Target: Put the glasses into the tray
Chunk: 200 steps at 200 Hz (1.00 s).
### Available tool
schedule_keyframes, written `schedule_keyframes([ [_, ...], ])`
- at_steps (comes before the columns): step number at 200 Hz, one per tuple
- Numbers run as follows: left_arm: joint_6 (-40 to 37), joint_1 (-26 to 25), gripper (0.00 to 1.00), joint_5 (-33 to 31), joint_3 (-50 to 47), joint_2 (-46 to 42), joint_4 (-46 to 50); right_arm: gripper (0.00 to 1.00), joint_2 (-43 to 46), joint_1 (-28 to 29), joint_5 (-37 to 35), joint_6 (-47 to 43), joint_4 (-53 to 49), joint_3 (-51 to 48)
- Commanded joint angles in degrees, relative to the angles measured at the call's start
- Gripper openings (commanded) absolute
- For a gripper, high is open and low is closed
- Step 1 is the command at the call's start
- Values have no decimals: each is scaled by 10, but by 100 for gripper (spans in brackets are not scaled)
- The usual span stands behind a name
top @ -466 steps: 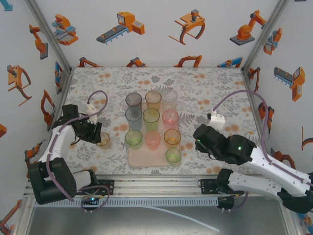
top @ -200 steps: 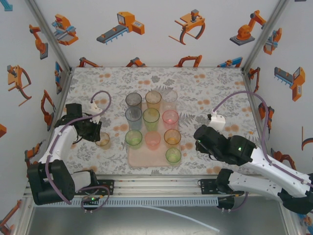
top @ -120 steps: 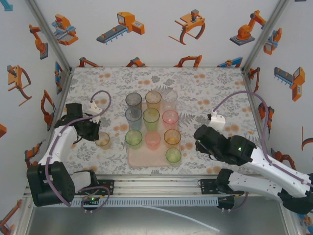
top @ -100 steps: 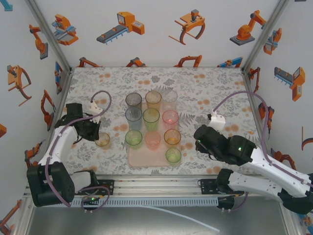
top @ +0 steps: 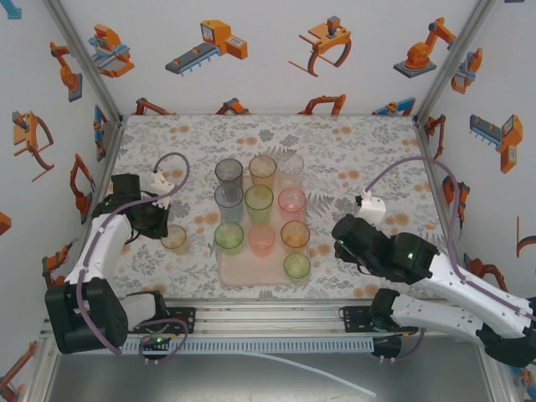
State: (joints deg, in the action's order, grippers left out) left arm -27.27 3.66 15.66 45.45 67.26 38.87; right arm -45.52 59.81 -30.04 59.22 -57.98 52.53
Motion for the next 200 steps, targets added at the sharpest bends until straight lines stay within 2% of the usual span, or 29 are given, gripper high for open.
schedule_keyframes([
  [1,13,-4,10,5,27,-6,27,30,6,-3,-7,14,8,-8],
  [131,44,-12,13,-6,138,-77,147,30,4,-11,-20,-3,15,-8],
  [200,62,-72,14,-34,181,-112,194,30,3,-17,-11,-12,21,-9],
])
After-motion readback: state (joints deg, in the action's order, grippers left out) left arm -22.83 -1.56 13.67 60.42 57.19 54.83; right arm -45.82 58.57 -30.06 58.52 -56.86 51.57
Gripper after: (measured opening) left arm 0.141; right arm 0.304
